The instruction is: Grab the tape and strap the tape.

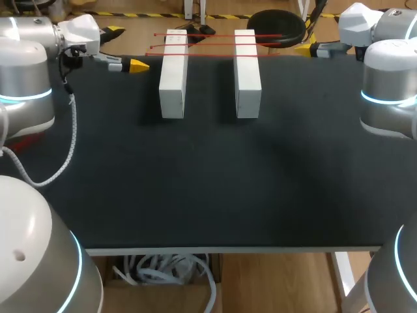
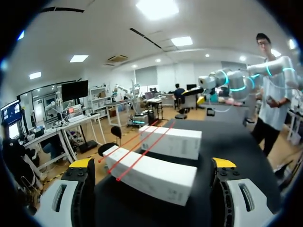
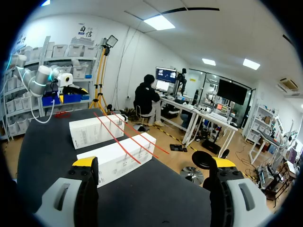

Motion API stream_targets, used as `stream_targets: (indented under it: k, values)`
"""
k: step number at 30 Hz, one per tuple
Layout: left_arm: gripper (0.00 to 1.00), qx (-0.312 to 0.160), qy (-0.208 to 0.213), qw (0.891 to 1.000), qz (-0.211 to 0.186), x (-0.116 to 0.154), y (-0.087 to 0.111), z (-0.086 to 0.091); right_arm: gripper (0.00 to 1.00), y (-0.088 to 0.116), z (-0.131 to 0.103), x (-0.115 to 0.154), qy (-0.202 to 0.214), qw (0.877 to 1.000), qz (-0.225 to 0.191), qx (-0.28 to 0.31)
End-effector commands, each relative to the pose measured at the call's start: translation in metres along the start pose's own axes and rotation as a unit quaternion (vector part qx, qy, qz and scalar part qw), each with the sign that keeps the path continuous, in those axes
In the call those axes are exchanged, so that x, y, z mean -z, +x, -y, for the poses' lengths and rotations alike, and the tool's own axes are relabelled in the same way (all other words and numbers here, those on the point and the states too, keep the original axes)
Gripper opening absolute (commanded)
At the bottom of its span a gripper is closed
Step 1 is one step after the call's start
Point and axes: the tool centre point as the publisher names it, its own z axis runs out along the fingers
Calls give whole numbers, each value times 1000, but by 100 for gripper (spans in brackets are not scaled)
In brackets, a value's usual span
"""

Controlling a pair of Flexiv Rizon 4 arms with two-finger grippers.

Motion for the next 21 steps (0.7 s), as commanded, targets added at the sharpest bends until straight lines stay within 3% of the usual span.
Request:
stream_targets:
  k: [1, 21]
  values:
    - [100, -10, 19, 1000, -19, -11, -9, -14, 100, 0, 0, 0, 0, 1000, 0, 0]
    - [100, -46, 40, 993, -98, -35, -39, -40, 100, 0, 0, 0, 0, 1000, 0, 0]
